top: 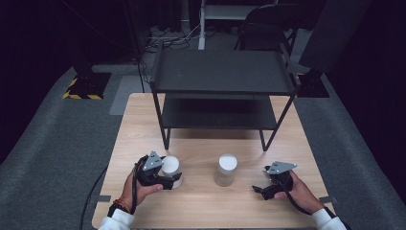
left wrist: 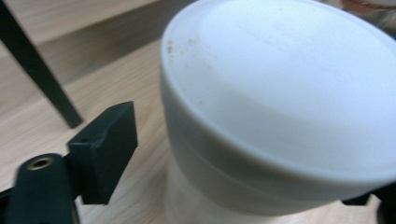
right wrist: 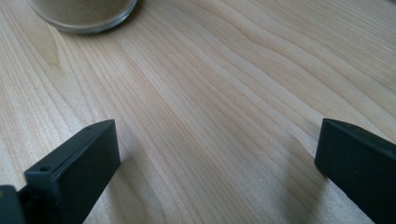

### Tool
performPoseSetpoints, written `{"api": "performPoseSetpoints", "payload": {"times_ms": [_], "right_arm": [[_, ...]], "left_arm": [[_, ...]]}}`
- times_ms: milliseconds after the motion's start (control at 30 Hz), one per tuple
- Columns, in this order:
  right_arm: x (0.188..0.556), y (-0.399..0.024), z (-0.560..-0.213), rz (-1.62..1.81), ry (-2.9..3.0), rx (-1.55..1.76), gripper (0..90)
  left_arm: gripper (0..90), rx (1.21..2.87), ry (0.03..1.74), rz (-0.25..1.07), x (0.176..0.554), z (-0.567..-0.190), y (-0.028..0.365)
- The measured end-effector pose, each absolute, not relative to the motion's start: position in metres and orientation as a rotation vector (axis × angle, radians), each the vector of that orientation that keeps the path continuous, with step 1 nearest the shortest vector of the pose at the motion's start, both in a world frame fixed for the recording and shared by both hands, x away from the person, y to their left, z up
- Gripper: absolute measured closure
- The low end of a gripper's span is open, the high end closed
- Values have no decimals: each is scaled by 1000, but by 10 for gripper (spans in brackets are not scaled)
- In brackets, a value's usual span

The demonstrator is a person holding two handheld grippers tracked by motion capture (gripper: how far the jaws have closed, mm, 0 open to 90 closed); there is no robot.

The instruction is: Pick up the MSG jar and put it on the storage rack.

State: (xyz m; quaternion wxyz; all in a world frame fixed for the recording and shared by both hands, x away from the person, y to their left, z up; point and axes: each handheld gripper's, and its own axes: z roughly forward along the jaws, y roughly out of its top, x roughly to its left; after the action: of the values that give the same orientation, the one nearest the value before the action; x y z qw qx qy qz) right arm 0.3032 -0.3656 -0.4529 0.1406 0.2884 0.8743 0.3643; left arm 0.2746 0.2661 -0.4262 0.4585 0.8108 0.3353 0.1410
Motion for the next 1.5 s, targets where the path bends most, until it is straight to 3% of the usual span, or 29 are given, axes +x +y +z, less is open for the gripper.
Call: {"api": "performPoseSetpoints", "payload": {"times_ms": [200, 500, 867, 1500], "right_arm": [[303, -366, -453, 1052, 2525, 832, 0], [303, -366, -453, 1052, 2525, 833, 0], [303, -366, -453, 1052, 2525, 833, 0], [303, -366, -453, 1052, 2525, 833, 0]], "left_arm": [[291, 1966, 783, 282, 283, -433, 272], [342, 1953, 793, 354, 275, -431, 269], [345, 1930, 806, 355, 273, -431, 269], [345, 1923, 779, 344, 275, -396, 260]]}}
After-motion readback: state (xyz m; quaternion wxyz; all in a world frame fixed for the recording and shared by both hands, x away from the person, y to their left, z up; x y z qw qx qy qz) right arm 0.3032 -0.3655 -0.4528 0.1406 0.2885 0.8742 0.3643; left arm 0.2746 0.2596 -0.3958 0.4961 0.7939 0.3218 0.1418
